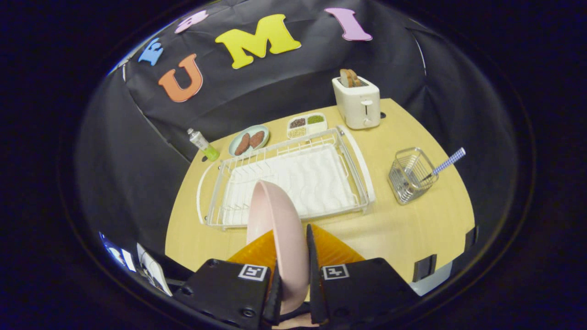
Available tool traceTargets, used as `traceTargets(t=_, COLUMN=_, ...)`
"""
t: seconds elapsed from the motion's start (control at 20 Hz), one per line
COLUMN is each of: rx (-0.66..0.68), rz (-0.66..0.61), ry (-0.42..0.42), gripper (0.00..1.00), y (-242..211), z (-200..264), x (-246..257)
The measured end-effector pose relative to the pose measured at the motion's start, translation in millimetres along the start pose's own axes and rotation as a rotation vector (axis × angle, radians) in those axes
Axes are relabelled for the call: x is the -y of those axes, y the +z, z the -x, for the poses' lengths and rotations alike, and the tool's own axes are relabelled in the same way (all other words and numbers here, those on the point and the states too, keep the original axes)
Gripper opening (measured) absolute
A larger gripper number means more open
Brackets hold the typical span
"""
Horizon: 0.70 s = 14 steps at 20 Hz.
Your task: Take the plate from the dish rack, then take the spoon from the basket and place it into the plate.
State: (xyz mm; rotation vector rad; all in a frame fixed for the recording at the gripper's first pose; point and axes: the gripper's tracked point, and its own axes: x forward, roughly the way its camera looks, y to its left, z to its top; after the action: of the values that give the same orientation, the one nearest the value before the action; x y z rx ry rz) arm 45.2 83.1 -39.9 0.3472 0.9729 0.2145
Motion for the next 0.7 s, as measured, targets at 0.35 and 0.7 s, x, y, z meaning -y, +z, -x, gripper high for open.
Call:
traceTargets(t=0.35, rx=-0.077, rz=-0.156, ry=0.136, gripper=0.30, y=-63, z=-51, x=24)
traceTargets(t=0.7, rx=-0.085, rz=-0.233, ry=0.256, gripper=0.32, y=-68, z=-80, x=31)
